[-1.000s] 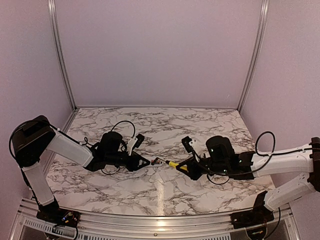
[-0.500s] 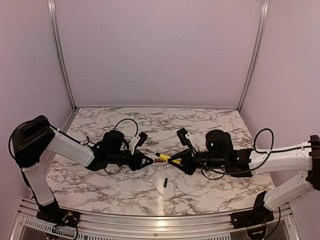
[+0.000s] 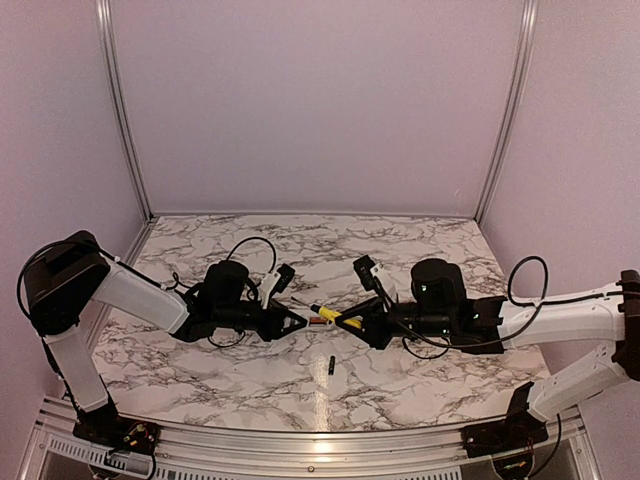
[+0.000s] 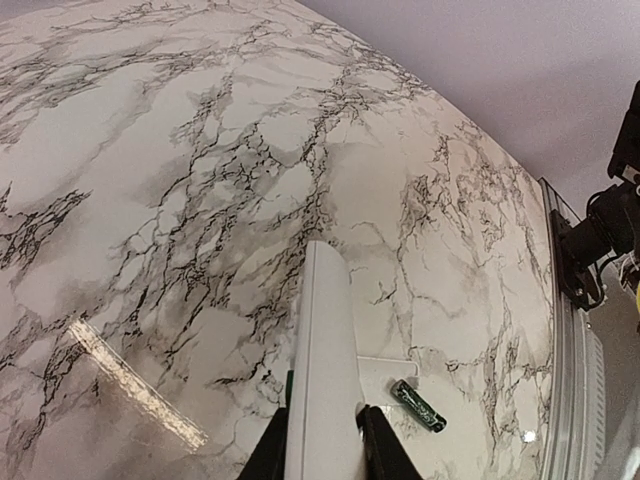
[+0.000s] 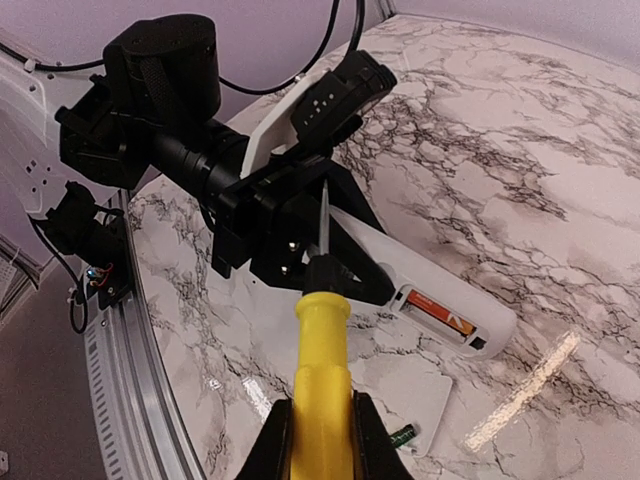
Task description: Unload the batteries from the remote control
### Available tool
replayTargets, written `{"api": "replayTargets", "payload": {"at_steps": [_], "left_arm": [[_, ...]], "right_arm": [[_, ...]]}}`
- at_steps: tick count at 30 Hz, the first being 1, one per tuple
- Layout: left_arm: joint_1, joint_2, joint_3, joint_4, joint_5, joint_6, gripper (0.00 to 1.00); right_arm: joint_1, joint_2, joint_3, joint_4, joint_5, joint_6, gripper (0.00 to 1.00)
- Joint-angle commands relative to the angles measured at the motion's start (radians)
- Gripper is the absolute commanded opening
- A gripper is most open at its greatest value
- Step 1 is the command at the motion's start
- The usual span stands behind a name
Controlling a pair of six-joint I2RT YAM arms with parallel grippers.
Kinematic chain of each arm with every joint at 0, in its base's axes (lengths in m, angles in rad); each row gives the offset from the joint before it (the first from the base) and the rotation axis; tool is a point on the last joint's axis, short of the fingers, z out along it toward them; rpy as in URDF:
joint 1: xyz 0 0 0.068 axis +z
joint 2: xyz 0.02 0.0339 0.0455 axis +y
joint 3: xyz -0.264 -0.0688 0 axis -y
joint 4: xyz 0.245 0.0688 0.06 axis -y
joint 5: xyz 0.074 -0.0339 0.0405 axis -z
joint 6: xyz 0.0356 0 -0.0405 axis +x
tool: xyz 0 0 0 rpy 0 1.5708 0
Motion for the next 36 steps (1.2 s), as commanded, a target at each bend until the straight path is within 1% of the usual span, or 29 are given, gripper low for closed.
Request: {"api": "replayTargets", "payload": {"at_steps": [1,12,20,26,36], "left_arm": [[-0.001,-0.031,0.007,0.036,0.009,0.015,0.0],[-0.001,-0.045,-0.007,0.049,-0.001,0.011,0.0],[0.0,-0.096,-0.044,0.076,-0.03,0.013,0.0],[0.006,-0.142,-0.086,0.115,-0.068,0.005,0.0],[0.033,-0.199,-0.151,0.193,-0.081,-0.034,0.0]], "right_arm": [[0.006,-0.027,0.034,-0.008,0.013,0.012,0.0],[0.005,-0.064,0.028,-0.058,0.097,0.083,0.0],[0.01,-0.07,0.037,-0.062,0.142,0.153,0.0],[0.039,-0.066,0.058,-0.038,0.153,0.185,0.0],[0.107,-0.033,0.093,-0.012,0.216,0.228,0.0]]}}
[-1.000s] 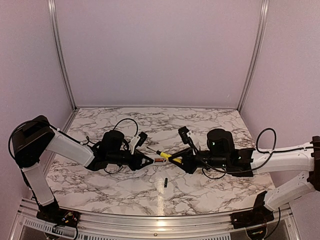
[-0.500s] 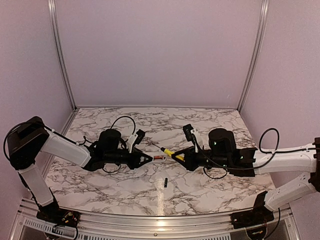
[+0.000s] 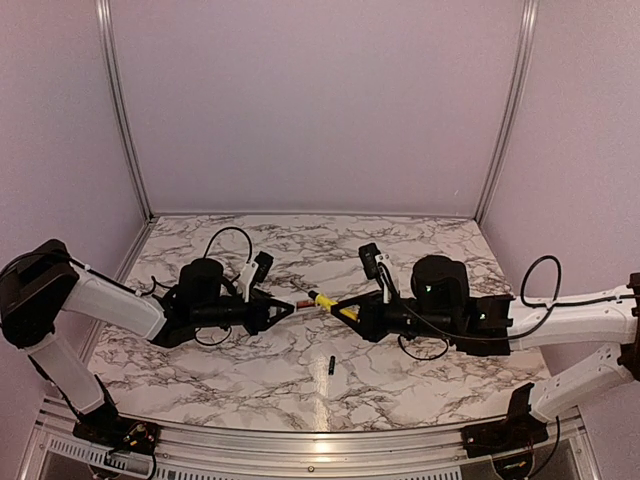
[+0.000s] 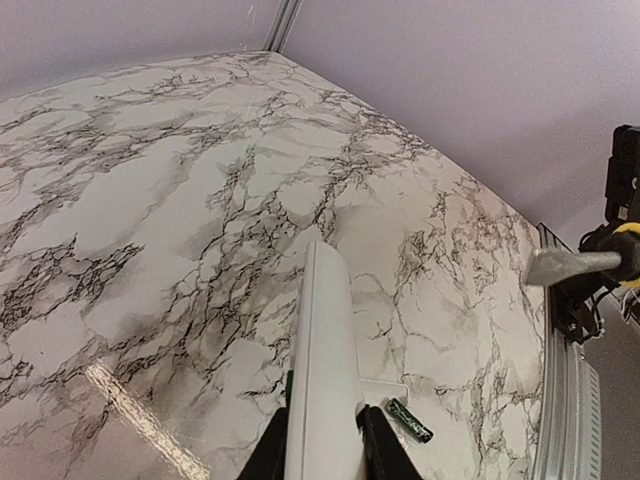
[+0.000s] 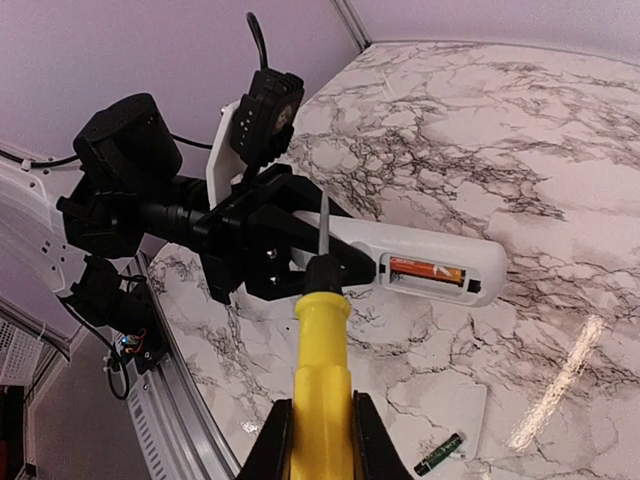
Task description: Unload the batteries from the remote control
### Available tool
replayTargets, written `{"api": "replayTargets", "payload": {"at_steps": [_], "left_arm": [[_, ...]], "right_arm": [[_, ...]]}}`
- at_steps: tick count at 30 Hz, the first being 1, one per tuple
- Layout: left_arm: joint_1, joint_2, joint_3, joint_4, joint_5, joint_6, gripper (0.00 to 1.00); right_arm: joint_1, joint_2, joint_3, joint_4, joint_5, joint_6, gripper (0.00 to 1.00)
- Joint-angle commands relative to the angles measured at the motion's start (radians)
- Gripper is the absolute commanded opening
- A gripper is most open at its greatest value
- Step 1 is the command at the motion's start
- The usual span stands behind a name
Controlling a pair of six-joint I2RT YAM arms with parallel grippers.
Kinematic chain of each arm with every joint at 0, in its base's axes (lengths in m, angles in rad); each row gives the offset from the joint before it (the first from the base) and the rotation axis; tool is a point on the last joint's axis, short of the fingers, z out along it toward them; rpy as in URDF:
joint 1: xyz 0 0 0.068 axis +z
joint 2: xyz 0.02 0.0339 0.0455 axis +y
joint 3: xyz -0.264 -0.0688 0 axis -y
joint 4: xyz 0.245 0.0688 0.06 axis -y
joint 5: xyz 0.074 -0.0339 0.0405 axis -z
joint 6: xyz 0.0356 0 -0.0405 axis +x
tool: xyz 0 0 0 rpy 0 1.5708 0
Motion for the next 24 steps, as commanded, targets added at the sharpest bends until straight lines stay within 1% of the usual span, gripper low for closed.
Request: {"api": "replayTargets", "payload": {"at_steps": [1,8,15,24], "left_arm": [[0.015,-0.048,-0.031,0.089,-0.014,-0.024,0.0],[0.035,-0.097,-0.085,0.163,-0.008,-0.065,0.0],[0.055,-0.117,-0.12,0.23,0.006,-0.118,0.0],[0.069,-0.121,-0.138,0.281,0.034,-0.159,0.0]], "right_arm": [[0.022,0.022,0.043,0.029,0.047,0.037,0.0],[0.029,0.02,-0.01,0.104,0.114,0.121,0.0],[0.03,0.011,-0.068,0.176,0.119,0.21,0.0],[0.033,0.013,-0.098,0.218,0.112,0.256,0.0]]}}
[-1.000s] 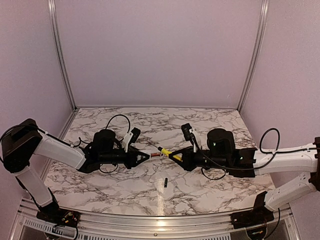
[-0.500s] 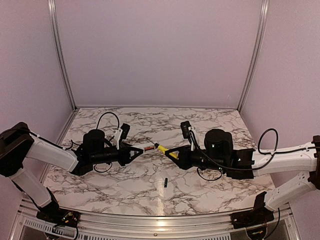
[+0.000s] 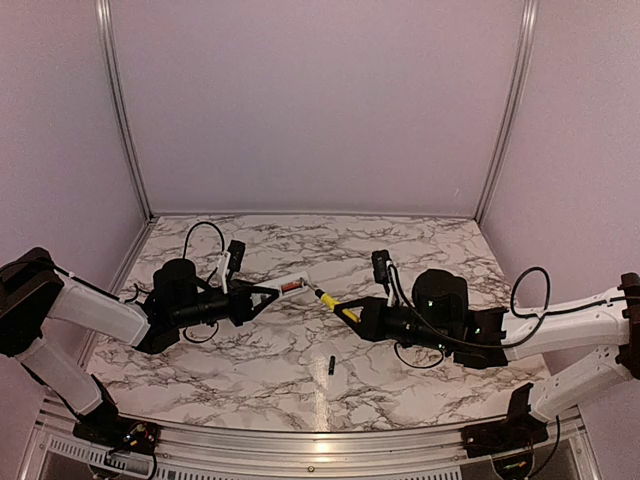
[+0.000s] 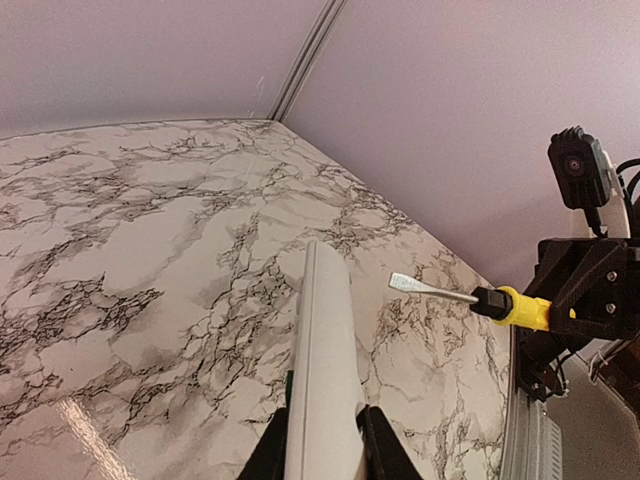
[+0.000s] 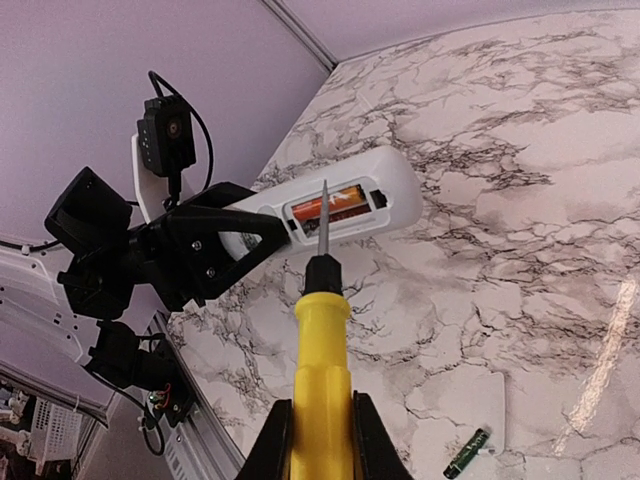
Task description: Unload the batteries from the remote control
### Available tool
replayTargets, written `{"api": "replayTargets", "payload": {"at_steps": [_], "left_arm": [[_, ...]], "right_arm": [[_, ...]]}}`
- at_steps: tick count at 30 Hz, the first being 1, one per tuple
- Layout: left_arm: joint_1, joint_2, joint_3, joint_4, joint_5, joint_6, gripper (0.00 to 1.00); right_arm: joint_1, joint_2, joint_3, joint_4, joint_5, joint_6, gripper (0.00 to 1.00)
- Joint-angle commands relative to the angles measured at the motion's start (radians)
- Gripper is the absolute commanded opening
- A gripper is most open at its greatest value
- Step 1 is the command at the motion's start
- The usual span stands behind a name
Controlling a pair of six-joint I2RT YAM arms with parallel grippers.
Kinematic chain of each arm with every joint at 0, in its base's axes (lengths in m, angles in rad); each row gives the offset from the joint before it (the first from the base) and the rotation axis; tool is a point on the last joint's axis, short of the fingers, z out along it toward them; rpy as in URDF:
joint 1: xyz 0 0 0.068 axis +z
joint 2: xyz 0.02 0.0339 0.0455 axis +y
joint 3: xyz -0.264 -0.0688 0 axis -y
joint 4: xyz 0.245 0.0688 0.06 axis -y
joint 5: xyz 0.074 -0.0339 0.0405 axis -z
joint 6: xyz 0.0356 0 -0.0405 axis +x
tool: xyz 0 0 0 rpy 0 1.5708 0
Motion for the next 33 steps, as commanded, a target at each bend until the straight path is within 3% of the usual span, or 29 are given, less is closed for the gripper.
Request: {"api": "replayTargets", "payload": {"at_steps": [1,23,33], "left_arm": [[0.009,-0.023,-0.012,0.075,0.029,-0.026,0.0],[0.01,-0.013,-0.007,0.074,0.049,-0.018,0.0],[0.012,-0.043,-0.039,0.102,-0.01,-0.037,0.0]], "right_arm": [[0.013,-0.005,-0.006,0.052,0.006,0.031,0.0],[0.064,0.062,0.123,-0.159,0.097,-0.059,0.0],[0.08,0.066,0.105,-0.097,0.087,-0.029,0.0]]}}
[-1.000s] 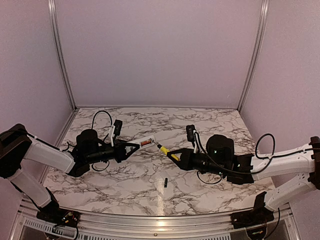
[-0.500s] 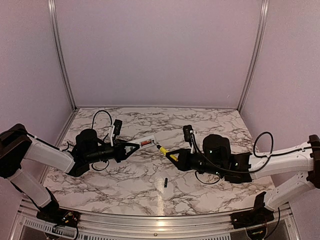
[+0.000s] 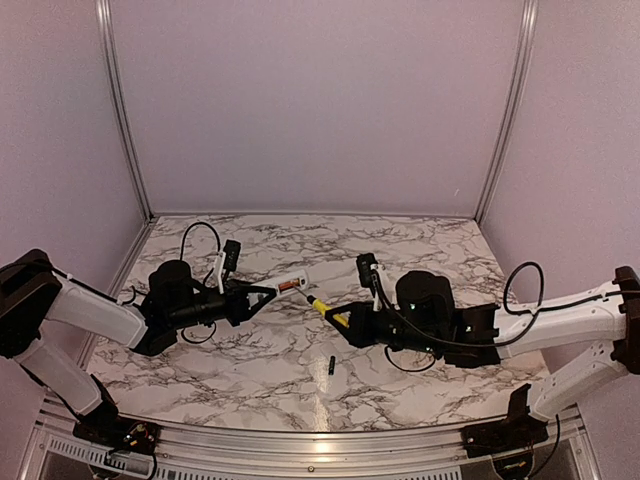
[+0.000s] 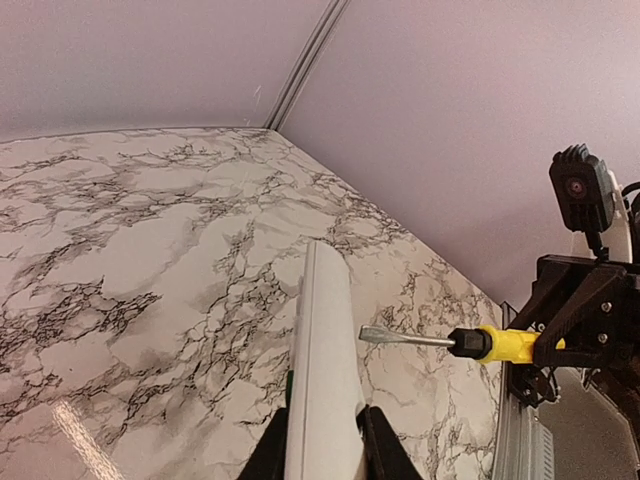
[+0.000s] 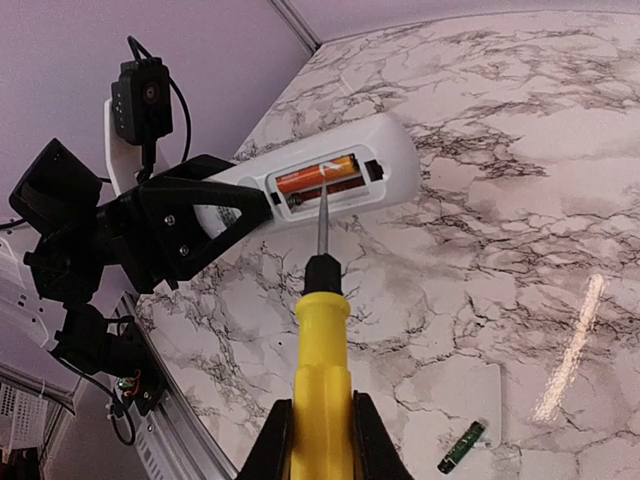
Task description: Unload the batteries from the remote control
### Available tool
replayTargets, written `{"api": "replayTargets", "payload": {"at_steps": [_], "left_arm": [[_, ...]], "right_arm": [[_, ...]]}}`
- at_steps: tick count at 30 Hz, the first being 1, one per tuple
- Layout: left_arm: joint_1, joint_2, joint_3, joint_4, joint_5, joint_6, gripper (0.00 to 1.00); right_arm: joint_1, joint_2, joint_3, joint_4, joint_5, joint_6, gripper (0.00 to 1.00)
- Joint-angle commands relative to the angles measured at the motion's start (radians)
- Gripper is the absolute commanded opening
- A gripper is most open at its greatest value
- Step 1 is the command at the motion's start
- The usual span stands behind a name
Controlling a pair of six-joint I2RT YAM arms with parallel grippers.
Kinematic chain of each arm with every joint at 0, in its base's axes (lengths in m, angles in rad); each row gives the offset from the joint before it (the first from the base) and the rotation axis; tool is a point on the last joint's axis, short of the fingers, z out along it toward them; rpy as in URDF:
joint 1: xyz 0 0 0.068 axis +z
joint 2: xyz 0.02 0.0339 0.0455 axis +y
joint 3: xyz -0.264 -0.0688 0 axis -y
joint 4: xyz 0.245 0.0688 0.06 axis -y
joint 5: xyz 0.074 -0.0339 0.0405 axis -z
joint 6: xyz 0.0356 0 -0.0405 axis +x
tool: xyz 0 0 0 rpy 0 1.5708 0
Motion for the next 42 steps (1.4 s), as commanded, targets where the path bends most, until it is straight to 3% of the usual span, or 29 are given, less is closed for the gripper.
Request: {"api": "replayTargets", "payload": {"at_steps": [1,18,42], "left_arm": [[0.002,-0.03,-0.014,0.056,-0.023,-0.008,0.0],[0.003,-0.033,-0.025,0.095,0.017,-0.02,0.0],[0.005,-0.014,-0.021,0.147,0.069,-0.101,0.0]], "right_arm": [[0.013,0.01,0.012,0.024,-0.001,0.012,0.0],[0.013,0.048,0.014,0.079,0.017,0.008,0.0],[0.008,0.043,-0.118,0.355,0.05,-0.003,0.0]]}}
